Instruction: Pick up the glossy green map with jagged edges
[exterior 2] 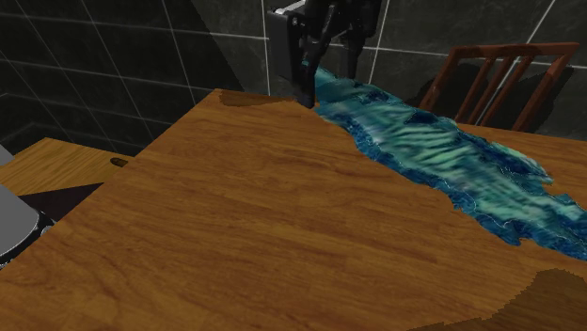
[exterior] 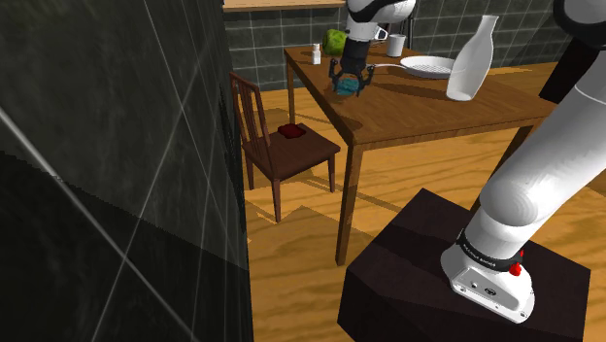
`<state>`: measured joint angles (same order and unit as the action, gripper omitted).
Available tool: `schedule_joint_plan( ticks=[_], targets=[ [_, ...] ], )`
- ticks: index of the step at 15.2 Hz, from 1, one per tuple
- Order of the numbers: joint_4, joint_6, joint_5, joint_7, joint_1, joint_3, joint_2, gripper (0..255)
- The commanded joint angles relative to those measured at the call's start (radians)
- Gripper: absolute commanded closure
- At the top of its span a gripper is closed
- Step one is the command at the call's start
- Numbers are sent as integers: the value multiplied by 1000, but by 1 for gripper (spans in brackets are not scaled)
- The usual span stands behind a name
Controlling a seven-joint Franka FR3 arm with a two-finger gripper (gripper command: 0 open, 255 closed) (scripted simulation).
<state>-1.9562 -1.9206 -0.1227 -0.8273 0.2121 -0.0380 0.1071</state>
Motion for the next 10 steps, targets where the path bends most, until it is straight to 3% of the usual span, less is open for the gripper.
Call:
schedule_joint_plan(
  ticks=[1, 10],
  targets=[
    [25, 27, 1, -4, 0, 0, 2, 255],
    [122, 123, 4, -13, 1, 1, 1, 255]
  ],
)
